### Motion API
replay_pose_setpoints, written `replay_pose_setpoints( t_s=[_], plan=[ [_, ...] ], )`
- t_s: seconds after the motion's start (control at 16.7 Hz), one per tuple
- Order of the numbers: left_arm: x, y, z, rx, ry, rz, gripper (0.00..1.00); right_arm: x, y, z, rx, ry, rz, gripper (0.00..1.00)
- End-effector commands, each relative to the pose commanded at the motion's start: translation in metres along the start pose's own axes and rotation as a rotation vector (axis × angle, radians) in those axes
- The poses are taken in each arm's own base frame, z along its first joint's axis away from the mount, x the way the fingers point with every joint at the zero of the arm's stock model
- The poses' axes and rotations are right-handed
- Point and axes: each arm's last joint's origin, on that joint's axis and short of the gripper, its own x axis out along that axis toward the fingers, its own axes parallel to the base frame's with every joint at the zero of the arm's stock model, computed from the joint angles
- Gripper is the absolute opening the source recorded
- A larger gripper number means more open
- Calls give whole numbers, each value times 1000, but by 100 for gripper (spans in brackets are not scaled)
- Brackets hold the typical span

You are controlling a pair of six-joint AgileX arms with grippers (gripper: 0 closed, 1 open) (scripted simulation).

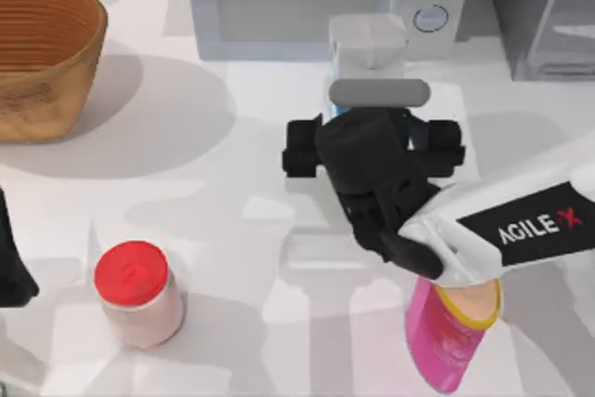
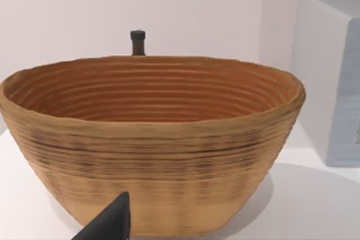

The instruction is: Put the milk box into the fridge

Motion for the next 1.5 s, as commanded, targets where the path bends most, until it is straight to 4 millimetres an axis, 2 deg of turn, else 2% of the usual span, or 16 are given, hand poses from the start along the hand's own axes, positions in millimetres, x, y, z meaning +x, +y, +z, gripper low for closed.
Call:
replay_pose_setpoints(
  t_s=[0.06, 0.84, 1.5],
  plan=[
    [0, 0, 0, 0, 0, 0, 100, 0, 0, 0, 0, 0, 0, 100],
    [0, 0, 0, 0, 0, 0, 100, 0, 0, 0, 0, 0, 0, 2],
    [0, 0, 0, 0, 0, 0, 100, -2, 3, 5, 5, -4, 20, 0]
  ],
)
